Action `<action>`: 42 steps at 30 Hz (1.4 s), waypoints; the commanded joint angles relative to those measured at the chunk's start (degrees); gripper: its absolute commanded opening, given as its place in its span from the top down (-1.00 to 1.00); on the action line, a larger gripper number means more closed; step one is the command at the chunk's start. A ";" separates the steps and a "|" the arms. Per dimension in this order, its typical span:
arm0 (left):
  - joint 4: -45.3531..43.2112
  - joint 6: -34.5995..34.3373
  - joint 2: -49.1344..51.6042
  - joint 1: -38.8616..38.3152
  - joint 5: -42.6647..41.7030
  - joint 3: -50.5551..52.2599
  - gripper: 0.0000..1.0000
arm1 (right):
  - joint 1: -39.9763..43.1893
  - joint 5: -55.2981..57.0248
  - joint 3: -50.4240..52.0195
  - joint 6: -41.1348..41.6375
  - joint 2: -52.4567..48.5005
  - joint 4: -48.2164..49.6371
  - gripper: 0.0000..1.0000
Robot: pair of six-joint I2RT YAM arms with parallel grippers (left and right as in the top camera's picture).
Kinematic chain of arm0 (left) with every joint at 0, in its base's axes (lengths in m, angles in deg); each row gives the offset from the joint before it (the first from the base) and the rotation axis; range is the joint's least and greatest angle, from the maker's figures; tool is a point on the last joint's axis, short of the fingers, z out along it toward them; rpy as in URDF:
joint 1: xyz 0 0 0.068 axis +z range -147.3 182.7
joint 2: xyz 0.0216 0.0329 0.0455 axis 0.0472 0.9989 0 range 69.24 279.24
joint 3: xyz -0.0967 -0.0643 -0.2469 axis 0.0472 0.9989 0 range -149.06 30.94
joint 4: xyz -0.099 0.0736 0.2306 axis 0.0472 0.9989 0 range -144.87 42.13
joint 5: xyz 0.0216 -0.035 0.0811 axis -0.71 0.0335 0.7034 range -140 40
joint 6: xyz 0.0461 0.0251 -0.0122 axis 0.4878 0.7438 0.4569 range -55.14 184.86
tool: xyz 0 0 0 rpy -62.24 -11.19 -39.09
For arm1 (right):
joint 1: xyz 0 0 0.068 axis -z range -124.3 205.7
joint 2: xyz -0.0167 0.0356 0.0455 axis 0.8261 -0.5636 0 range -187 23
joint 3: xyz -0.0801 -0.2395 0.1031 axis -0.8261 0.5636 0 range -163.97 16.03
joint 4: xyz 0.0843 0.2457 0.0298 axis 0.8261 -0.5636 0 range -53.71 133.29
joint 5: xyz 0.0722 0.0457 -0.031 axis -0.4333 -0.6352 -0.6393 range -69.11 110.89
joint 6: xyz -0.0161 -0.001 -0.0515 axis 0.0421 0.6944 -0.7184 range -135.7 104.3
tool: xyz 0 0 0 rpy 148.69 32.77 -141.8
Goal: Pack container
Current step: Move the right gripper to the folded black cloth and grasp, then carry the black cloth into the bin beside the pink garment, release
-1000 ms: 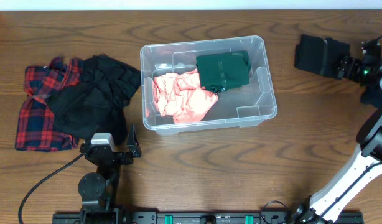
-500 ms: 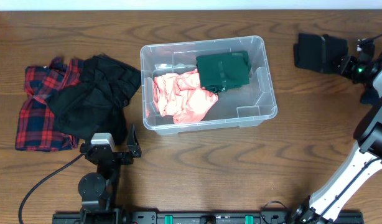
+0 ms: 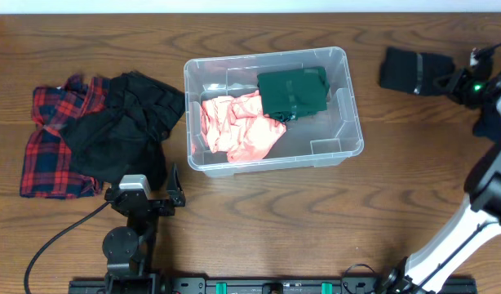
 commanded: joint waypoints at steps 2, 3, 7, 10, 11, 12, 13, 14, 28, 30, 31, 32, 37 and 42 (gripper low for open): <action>1.92 0.94 -0.11 0.31 -0.63 0.98 -0.96 | -3.19 -3.65 -0.66 1.68 14.93 -5.33 0.98; 1.92 0.94 -0.11 0.31 -0.63 0.98 -0.96 | -4.04 -3.69 -0.66 1.88 17.86 -7.52 0.97; 1.95 0.94 -0.11 0.31 -0.63 0.98 -0.96 | -7.37 -5.40 -0.66 1.84 26.58 -13.29 0.97; 1.92 0.94 -0.11 0.31 -0.63 0.98 -0.96 | -10.73 -5.53 -0.66 1.86 32.87 -17.18 0.97; 1.95 0.94 -0.11 0.28 -0.63 0.98 -0.96 | -12.11 -5.55 -0.66 1.88 35.01 -18.34 0.97; 1.92 0.94 -0.11 0.31 -0.63 0.98 -0.96 | -13.40 -5.55 -0.66 1.90 36.79 -19.19 0.97; 1.92 0.94 -0.11 0.31 -0.63 0.98 -0.96 | -14.93 -5.53 -0.66 2.05 38.71 -20.22 0.97; 1.92 0.94 -0.11 0.31 -0.63 0.98 -0.96 | -16.37 -5.49 -0.66 2.49 40.19 -20.90 0.97; 1.92 0.94 -0.11 0.31 -0.63 0.98 -0.96 | -42.56 2.14 2.01 4.20 43.21 -22.75 0.97; 1.92 0.94 -0.11 0.28 -0.63 0.98 -0.96 | -45.64 3.45 3.93 5.11 42.95 -20.46 0.97; 1.92 0.94 -0.11 0.31 -0.63 0.98 -0.96 | -47.19 4.52 5.20 5.84 42.82 -18.99 0.97; 1.92 0.94 -0.11 0.31 -0.63 0.98 -0.96 | -48.63 5.70 6.67 6.69 42.75 -17.31 0.98; 1.95 0.94 -0.11 0.31 -0.63 0.98 -0.96 | -54.21 8.50 16.65 11.93 42.07 -5.31 0.98; 1.92 0.94 -0.11 0.31 -0.63 0.98 -0.96 | -57.22 8.41 24.83 15.54 39.69 5.64 0.97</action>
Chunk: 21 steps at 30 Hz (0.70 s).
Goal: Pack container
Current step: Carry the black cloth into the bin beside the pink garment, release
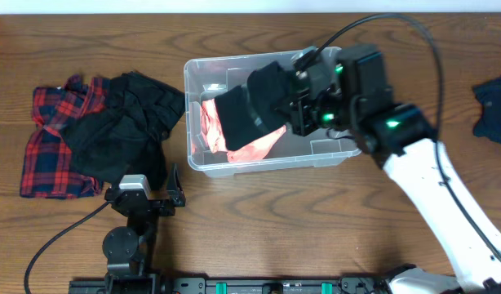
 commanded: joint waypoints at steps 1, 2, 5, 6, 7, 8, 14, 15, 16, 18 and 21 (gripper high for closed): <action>1.90 0.94 -0.11 0.31 -0.63 0.98 -0.96 | -2.34 0.52 3.48 4.48 -1.38 4.46 0.97; 1.90 0.94 -0.11 0.31 -0.63 0.98 -0.96 | -3.23 0.55 4.55 5.09 -2.05 6.40 0.97; 1.90 0.94 -0.11 0.31 -0.63 0.98 -0.96 | -5.62 1.36 6.43 7.19 -4.28 10.58 0.98; 1.90 0.94 -0.11 0.31 -0.63 0.98 -0.96 | -6.38 2.29 6.80 8.24 -5.14 11.41 0.98; 1.90 0.94 -0.11 0.31 -0.63 0.98 -0.96 | -6.97 3.10 6.91 8.92 -5.84 11.72 0.98; 1.90 0.94 -0.11 0.31 -0.63 0.98 -0.96 | -7.65 4.02 6.91 9.49 -6.80 11.93 0.97; 1.90 0.94 -0.11 0.31 -0.63 0.98 -0.96 | -10.03 8.61 6.91 12.46 -9.60 11.30 0.82; 1.92 0.94 -0.11 0.31 -0.63 0.98 -0.96 | -10.12 9.60 6.91 12.52 -9.60 10.69 0.66; 1.90 0.94 -0.11 0.31 -0.63 0.98 -0.96 | -10.12 10.01 6.88 12.50 -9.55 10.16 0.58; 1.90 0.94 -0.11 0.28 -0.63 0.98 -0.96 | -10.05 10.05 6.88 12.44 -9.49 8.83 0.29; 1.92 0.94 -0.11 0.28 -0.63 0.98 -0.96 | -10.05 10.19 6.88 11.93 -9.46 5.92 0.05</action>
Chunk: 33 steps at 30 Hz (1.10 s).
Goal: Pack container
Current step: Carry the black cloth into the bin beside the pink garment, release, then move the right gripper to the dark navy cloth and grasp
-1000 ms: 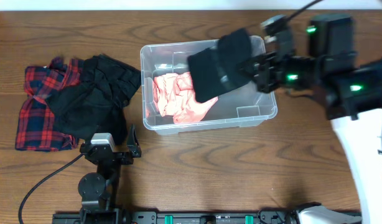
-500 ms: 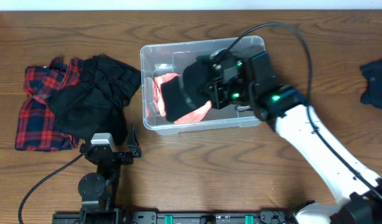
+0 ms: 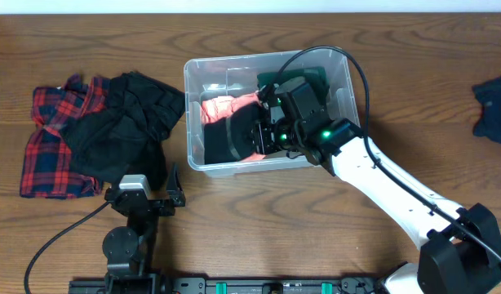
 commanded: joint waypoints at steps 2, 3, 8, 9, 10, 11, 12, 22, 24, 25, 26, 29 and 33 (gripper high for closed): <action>1.92 0.94 -0.11 0.31 -0.63 0.98 -0.96 | -0.63 0.83 0.07 -0.37 0.33 -3.39 -0.04; 1.92 0.94 -0.11 0.28 -0.63 0.98 -0.96 | -0.66 0.85 0.04 -0.42 0.50 -4.35 -0.05; 1.92 0.94 -0.11 0.31 -0.63 0.98 -0.96 | -0.63 3.08 -0.22 -2.21 4.22 -7.06 -0.08; 1.95 0.94 -0.11 0.31 -0.63 0.98 -0.96 | -0.63 4.26 -0.59 -2.80 5.33 -7.58 -0.10; 1.92 0.94 -0.11 0.31 -0.63 0.98 -0.96 | -0.61 5.84 -1.27 -3.54 6.93 -8.33 -0.16; 1.95 0.94 -0.11 0.31 -0.63 0.98 -0.96 | -0.61 6.99 -1.84 -4.39 8.09 -8.85 -0.23; 1.92 0.94 -0.11 0.31 -0.63 0.98 -0.96 | -0.55 8.04 -2.45 -5.75 9.20 -9.33 -0.25; 1.92 0.94 -0.11 0.28 -0.63 0.98 -0.96 | -0.20 13.11 -4.81 -12.83 14.49 -13.86 -0.24; 1.92 0.94 -0.11 0.31 -0.63 0.98 -0.96 | -0.15 13.60 -4.81 -12.81 14.27 -15.02 -0.17; 1.92 0.94 -0.11 0.31 -0.63 0.98 -0.96 | 0.20 14.75 -4.81 -12.13 14.32 -15.52 -0.12; 1.92 0.94 -0.11 0.31 -0.63 0.98 -0.96 | 0.85 16.11 -4.85 -10.91 14.67 -15.87 -0.11; 1.95 0.94 -0.11 0.31 -0.63 0.98 -0.96 | 6.08 17.77 -4.90 -8.76 16.90 -16.37 -0.10; 1.92 0.94 -0.11 0.31 -0.63 0.98 -0.96 | 19.12 16.55 -4.90 -8.09 21.90 -18.67 -0.16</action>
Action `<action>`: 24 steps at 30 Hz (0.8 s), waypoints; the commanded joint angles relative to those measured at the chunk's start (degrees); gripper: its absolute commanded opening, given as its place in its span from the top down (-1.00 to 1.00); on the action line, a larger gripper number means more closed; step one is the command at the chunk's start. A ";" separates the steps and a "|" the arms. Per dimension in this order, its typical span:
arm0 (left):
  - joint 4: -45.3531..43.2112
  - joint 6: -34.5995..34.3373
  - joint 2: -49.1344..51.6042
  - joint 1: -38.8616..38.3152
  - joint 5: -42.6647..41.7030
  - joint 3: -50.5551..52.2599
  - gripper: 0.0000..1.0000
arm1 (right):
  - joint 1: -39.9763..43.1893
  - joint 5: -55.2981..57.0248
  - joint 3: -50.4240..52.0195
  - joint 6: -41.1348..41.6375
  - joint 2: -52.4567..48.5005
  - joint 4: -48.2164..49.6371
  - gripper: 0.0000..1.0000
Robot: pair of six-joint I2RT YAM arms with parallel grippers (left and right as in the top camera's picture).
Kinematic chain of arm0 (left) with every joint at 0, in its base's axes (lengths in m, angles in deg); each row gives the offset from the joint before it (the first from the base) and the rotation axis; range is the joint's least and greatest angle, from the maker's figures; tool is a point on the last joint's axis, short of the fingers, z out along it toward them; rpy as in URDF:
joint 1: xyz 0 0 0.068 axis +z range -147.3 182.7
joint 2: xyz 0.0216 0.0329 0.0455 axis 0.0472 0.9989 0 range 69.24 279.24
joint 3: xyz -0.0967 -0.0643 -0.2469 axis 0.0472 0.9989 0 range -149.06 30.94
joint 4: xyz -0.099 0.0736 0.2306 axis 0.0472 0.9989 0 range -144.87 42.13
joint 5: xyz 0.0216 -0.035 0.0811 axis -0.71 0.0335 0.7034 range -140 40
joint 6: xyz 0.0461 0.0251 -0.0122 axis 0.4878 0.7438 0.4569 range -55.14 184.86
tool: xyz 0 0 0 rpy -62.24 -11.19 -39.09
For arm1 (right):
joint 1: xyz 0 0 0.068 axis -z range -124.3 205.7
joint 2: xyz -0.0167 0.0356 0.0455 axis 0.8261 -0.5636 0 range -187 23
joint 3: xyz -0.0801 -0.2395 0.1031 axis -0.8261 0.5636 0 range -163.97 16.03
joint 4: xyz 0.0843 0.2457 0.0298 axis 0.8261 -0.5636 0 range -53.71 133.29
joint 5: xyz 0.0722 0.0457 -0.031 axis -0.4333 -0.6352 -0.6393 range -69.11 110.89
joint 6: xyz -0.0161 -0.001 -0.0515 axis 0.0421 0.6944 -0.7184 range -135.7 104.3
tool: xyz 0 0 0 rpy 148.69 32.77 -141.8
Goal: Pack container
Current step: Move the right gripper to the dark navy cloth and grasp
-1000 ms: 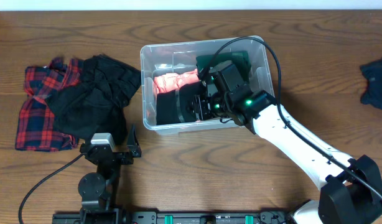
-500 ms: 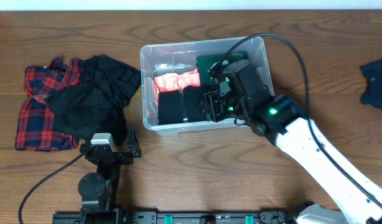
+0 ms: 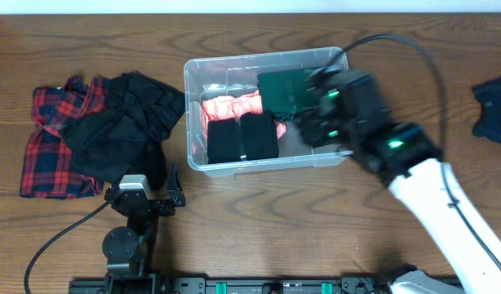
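Observation:
A clear plastic container (image 3: pixel 349 90) stands mid-table. Inside lie a pink cloth (image 3: pixel 230 107) at the back left, a folded dark green cloth (image 3: pixel 285 90) at the back right, and a folded black garment (image 3: pixel 241 139) flat along the front wall. My right gripper (image 3: pixel 309 129) hovers over the container's right half, beside the black garment and apart from it, open with nothing in it. The left gripper (image 3: pixel 174 186) rests low at the table's front left, by the black pile; its jaws are not readable from above.
A red plaid shirt (image 3: pixel 46 143) lies at the far left with a crumpled black garment (image 3: pixel 124 122) heaped on it. A dark navy cloth (image 3: pixel 491 106) sits at the right edge. The right arm's white link (image 3: pixel 446 212) crosses the front right of the table.
The black garment, then held low in the container's front left, now lies flat there, let go. My right gripper has moved right and higher, over the container's right side.
My right gripper was at the far right of the table on a black garment. Then it held the garment over the container, then low inside its front left. Now the garment lies in the container and the gripper is off it. The left arm stayed still.

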 commanded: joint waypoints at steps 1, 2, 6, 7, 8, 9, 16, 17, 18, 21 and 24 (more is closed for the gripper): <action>1.92 0.94 -0.11 0.28 -0.66 0.98 -0.96 | 12.04 1.07 -0.55 1.22 5.68 -1.36 -0.26; 1.92 0.94 -0.11 0.31 -0.66 0.98 -0.96 | 16.74 -0.09 -0.55 0.28 6.27 -1.46 -0.39; 1.92 0.94 -0.11 0.31 -0.66 0.98 -0.96 | 33.77 -6.23 -0.52 -3.87 5.40 -0.37 -0.55; 1.92 0.94 -0.11 0.28 -0.66 0.98 -0.96 | 37.66 -7.74 -0.52 -4.26 4.74 0.02 -0.58; 1.92 0.94 -0.11 0.31 -0.66 0.98 -0.96 | 41.31 -9.64 -0.52 -4.61 3.91 0.55 -0.62; 1.92 0.94 -0.11 0.31 -0.66 0.98 -0.96 | 44.85 -12.28 -0.52 -5.07 2.84 1.33 -0.65; 1.92 0.94 -0.11 0.31 -0.66 0.98 -0.96 | 63.01 -23.96 -0.52 -5.22 -6.91 8.11 -0.78; 1.92 0.94 -0.11 0.31 -0.66 0.98 -0.96 | 64.46 -23.96 -0.52 -5.40 -8.26 8.63 -0.79; 1.92 0.94 -0.11 0.31 -0.66 0.98 -0.96 | 65.96 -24.06 -0.52 -5.99 -9.84 9.25 -0.79; 1.92 0.94 -0.11 0.31 -0.66 0.98 -0.96 | 69.09 -24.39 -0.52 -8.04 -13.90 11.23 -0.82; 1.95 0.94 -0.11 0.31 -0.66 0.98 -0.96 | 72.17 -26.86 -0.52 -8.94 -17.99 14.01 -0.86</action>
